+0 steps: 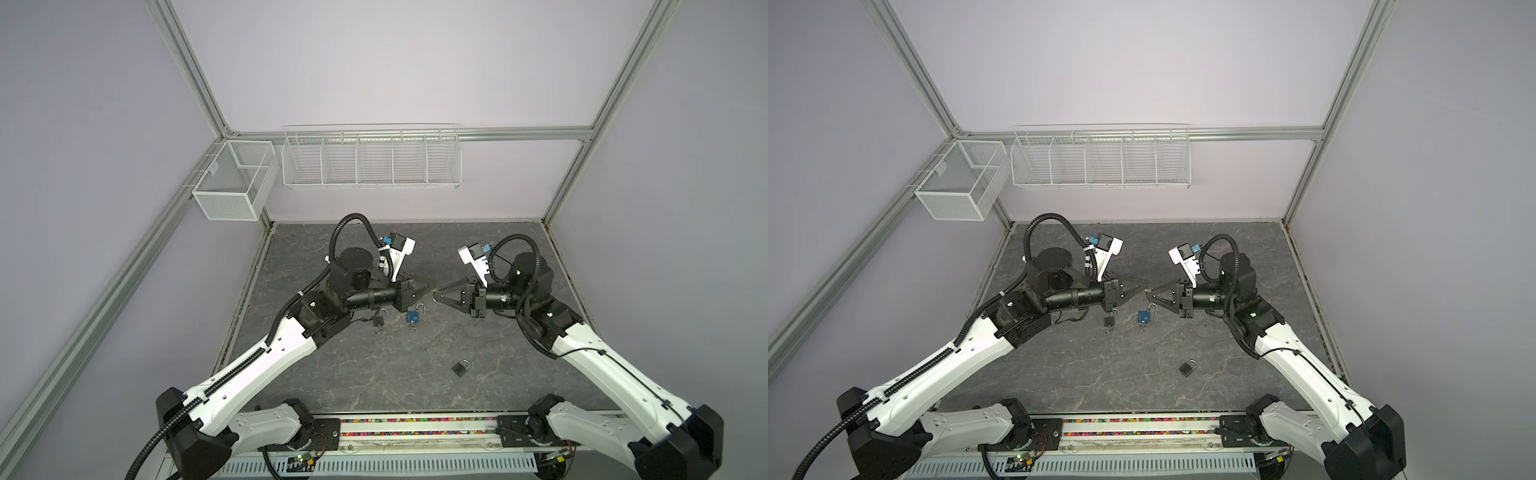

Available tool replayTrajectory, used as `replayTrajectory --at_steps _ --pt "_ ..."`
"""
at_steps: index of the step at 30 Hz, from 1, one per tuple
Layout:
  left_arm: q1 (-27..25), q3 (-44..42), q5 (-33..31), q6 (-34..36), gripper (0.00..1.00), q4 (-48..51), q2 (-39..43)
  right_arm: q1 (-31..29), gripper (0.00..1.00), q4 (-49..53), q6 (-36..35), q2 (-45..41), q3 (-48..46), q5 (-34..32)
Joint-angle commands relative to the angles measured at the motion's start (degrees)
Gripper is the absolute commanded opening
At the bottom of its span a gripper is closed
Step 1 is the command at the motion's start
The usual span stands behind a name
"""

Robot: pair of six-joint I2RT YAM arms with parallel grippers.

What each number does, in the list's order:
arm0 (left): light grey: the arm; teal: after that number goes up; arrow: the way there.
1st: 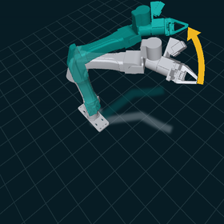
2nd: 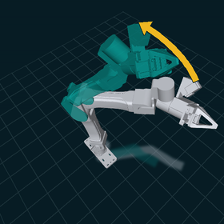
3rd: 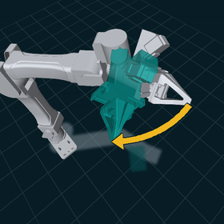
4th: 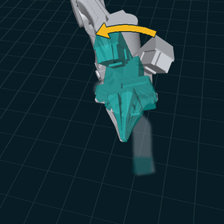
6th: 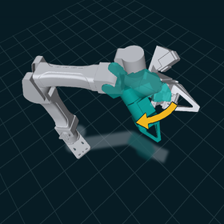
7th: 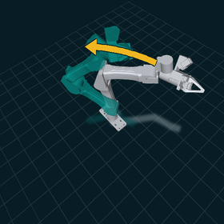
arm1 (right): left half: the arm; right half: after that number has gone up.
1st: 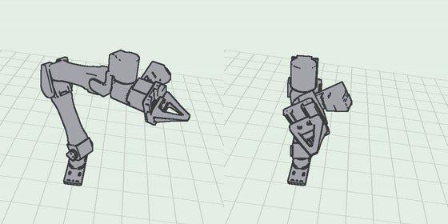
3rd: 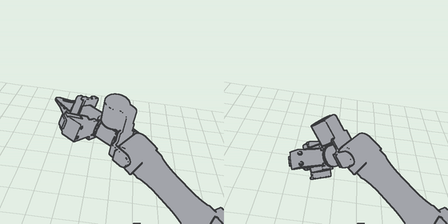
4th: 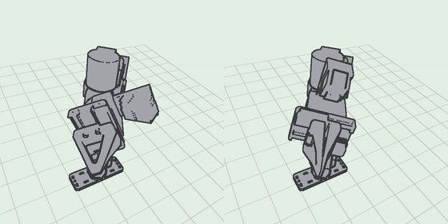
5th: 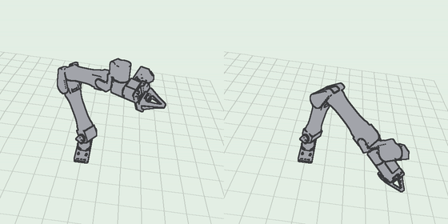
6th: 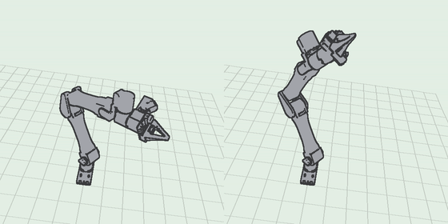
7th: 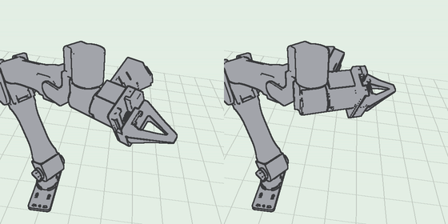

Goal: Unlock with the key

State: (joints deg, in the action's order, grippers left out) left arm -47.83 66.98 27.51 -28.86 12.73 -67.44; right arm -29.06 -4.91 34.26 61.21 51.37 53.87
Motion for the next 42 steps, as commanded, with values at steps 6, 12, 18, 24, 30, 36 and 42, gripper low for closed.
replayTrajectory --at_steps 6,12,18,24,30,36,42 --pt "0.45 1.94 -1.95 1.30 0.53 -1.64 -0.21 3.23 0.06 11.86 -0.86 -5.06 0.34 -3.11" --pt "-4.51 -3.57 -16.91 -3.98 0.61 0.63 -0.08 12.72 0.06 36.91 -2.53 -12.82 0.44 -13.06" --pt "-14.88 -2.15 -26.00 -2.51 0.61 13.40 -9.92 21.65 0.06 56.56 -4.21 -18.00 -2.30 -25.30" --pt "-23.47 3.57 -27.56 3.26 0.63 16.74 -25.55 29.22 0.06 58.68 -2.62 -20.61 -7.49 -26.11" --pt "-26.53 13.39 -26.12 7.85 0.68 22.71 -38.83 34.64 0.06 58.36 -4.05 -21.35 -10.03 -24.07" --pt "-28.06 20.18 -31.01 8.92 0.70 27.67 -47.88 37.51 0.06 59.04 -6.42 -21.26 -10.72 -22.40" --pt "-28.89 23.61 -33.86 8.56 0.68 30.53 -53.05 39.64 0.06 58.98 -7.85 -20.24 -11.80 -20.66"
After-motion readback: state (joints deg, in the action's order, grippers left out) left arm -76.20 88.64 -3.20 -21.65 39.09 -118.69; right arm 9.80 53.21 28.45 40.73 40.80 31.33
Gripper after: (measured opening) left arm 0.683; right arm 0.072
